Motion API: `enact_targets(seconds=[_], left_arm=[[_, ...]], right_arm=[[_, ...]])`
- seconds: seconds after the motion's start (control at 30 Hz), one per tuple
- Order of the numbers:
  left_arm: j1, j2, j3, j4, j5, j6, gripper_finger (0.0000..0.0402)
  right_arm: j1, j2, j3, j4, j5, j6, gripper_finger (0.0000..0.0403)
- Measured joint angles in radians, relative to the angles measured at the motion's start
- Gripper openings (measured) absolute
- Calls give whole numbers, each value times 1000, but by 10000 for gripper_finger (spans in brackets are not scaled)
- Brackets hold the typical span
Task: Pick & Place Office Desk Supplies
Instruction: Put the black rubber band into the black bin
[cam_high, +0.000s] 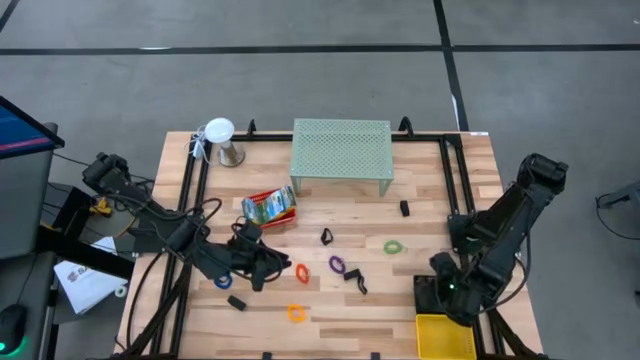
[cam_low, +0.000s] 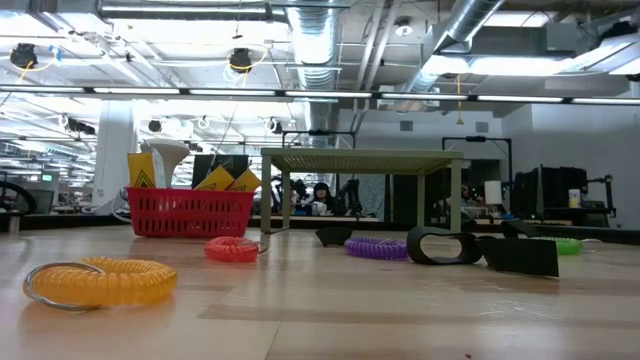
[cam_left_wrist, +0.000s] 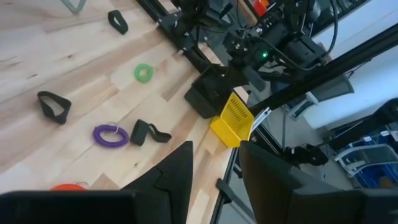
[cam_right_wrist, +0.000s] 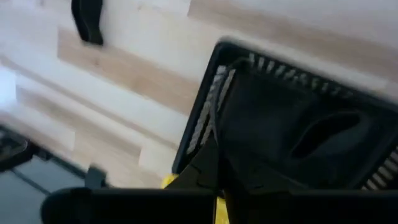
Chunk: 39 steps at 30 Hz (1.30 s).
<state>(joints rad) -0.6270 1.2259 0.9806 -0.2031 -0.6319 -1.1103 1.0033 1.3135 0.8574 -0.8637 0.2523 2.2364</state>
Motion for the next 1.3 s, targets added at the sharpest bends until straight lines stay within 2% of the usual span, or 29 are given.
enact_targets(seconds=[0.3, 0.4, 0.73, 0.87, 1.03, 1.3], left_arm=[[6, 0, 0, -3, -8, 31, 127], [6, 0, 0, -3, -9, 32, 127], [6, 0, 0, -3, -8, 32, 127], [6, 0, 0, -3, -8, 38, 127], [6, 0, 0, -7, -9, 40, 127], [6, 0, 0, -7, -14, 40, 127]], right_arm=[[17, 0, -61, 82, -43, -7, 0], [25, 1, -88, 98, -45, -11, 11], [27, 1, -94, 109, -45, -35, 157], [27, 1, -94, 136, -45, -39, 192], [27, 1, -87, 160, -44, -44, 194], [27, 1, -84, 127, -53, -33, 168]])
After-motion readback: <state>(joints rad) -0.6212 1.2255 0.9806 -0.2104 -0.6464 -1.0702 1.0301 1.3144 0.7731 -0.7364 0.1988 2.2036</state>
